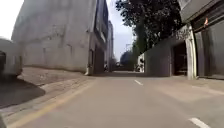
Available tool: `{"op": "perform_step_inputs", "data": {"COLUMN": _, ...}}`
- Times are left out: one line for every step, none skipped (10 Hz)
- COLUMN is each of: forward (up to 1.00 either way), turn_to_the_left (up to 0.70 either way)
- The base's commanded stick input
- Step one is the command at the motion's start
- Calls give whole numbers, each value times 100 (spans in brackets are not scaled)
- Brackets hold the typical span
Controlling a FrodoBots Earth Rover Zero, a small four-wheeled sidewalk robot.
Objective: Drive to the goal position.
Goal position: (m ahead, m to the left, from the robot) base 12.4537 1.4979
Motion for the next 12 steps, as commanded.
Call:
{"op": "perform_step_inputs", "data": {"forward": 100, "turn_to_the_left": 6}}
{"op": "perform_step_inputs", "data": {"forward": 100, "turn_to_the_left": 6}}
{"op": "perform_step_inputs", "data": {"forward": 100, "turn_to_the_left": 6}}
{"op": "perform_step_inputs", "data": {"forward": 100, "turn_to_the_left": 6}}
{"op": "perform_step_inputs", "data": {"forward": 100, "turn_to_the_left": 6}}
{"op": "perform_step_inputs", "data": {"forward": 100, "turn_to_the_left": 6}}
{"op": "perform_step_inputs", "data": {"forward": 100, "turn_to_the_left": 6}}
{"op": "perform_step_inputs", "data": {"forward": 100, "turn_to_the_left": 6}}
{"op": "perform_step_inputs", "data": {"forward": 100, "turn_to_the_left": 6}}
{"op": "perform_step_inputs", "data": {"forward": 100, "turn_to_the_left": 6}}
{"op": "perform_step_inputs", "data": {"forward": 100, "turn_to_the_left": 6}}
{"op": "perform_step_inputs", "data": {"forward": 100, "turn_to_the_left": 6}}
